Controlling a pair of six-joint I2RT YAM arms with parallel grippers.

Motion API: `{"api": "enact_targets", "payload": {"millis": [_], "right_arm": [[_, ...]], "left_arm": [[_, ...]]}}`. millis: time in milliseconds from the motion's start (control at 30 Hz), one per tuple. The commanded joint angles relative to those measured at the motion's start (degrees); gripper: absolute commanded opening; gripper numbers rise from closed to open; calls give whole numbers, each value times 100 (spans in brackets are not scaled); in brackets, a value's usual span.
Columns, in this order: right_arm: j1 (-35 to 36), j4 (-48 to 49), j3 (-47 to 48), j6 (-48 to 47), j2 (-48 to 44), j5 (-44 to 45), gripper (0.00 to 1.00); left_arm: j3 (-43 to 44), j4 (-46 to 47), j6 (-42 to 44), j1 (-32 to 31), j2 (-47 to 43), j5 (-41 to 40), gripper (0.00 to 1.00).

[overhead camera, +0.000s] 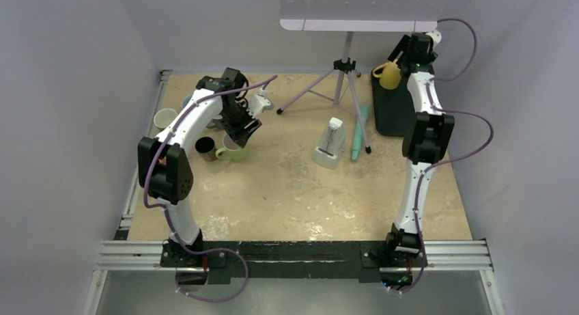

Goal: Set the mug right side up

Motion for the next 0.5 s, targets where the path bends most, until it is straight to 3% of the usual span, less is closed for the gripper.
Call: {"api": "enact_targets", "payload": {"millis": [0,200,467], "right_arm": [[-16,710,610,423,292,13,90],[-27,650,840,1097,779,-387,85],[-220,34,360,1012,598,-259,76]], "left_arm": [[338,-505,-174,117,-175,425,62],[504,-611,-204,300,-118,485,62],[668,-641,-153,474,-92,484,62]]}}
